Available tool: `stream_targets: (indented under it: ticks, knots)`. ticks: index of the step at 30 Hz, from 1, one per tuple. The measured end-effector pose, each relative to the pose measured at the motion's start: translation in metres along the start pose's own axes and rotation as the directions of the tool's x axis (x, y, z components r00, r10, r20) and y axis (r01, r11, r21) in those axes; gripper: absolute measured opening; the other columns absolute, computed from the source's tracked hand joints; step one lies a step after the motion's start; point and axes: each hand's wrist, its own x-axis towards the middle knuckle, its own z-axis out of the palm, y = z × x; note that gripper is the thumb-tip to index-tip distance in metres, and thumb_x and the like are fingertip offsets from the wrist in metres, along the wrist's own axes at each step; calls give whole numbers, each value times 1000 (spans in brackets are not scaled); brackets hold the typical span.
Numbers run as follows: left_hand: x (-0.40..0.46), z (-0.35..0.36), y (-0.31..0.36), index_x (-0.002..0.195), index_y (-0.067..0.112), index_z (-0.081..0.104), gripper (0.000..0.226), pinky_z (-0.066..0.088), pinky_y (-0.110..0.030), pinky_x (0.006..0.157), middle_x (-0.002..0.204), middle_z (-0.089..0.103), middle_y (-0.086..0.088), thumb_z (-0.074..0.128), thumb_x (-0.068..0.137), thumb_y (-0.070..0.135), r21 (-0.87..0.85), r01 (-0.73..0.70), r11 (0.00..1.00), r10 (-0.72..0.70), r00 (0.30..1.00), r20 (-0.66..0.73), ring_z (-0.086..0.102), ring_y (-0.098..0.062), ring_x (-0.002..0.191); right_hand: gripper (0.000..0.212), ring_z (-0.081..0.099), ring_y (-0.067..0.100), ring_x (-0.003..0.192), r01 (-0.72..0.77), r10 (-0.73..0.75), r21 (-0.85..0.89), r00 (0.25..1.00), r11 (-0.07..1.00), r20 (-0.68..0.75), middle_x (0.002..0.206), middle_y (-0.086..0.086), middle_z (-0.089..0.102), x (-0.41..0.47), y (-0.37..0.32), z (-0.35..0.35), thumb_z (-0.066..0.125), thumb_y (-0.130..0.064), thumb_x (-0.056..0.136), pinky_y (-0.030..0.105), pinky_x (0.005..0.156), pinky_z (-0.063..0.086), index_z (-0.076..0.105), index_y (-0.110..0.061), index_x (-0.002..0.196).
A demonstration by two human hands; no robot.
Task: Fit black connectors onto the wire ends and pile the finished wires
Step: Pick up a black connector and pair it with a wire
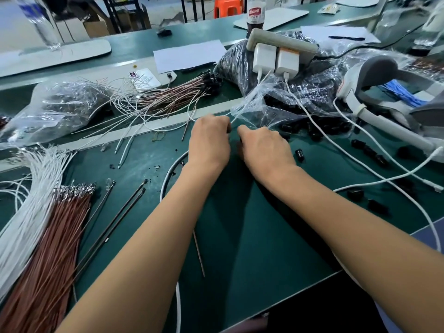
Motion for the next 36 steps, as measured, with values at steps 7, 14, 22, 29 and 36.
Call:
stream_targets:
  ticks: [7,14,22,29,36]
  knots:
    - [-34,-40,-38,91,9,71,5,52,-36,83,88,72,-4,66,90,9,-298,145,943,-223,942,-249,66,-22,83,25,66,45,99,174,-170,213,985,962,-35,105,22,67,11,-54,-13,50,-33,106,39,68,38,54,-11,115]
    - [-75,-70,-98,89,8,64,13,51,-36,82,78,64,3,73,88,17,-366,281,887,-433,782,-448,64,-23,77,28,68,45,95,378,-382,214,924,901,-21,101,19,69,13,-134,8,48,-40,106,39,64,37,54,-15,115]
    - [-89,-92,-142,96,14,62,8,59,-43,74,80,69,5,69,94,18,-458,273,846,-496,719,-487,71,-18,71,41,63,34,92,601,-609,100,778,793,154,98,9,61,40,-152,7,46,-63,100,36,69,39,55,-23,108]
    - [-84,-99,-148,86,20,62,15,61,-44,76,73,70,4,65,99,27,-691,310,653,-681,640,-356,71,-11,62,38,58,28,90,494,-558,277,795,824,240,93,4,67,59,-142,-11,42,-45,108,35,79,45,66,-19,95]
    - [-81,-105,-153,87,20,57,20,52,-25,56,73,67,0,61,101,33,-771,261,581,-735,577,-358,65,-8,55,18,62,17,84,562,-681,427,703,708,204,91,-5,68,32,-163,-23,77,-22,90,32,83,52,75,-30,105]
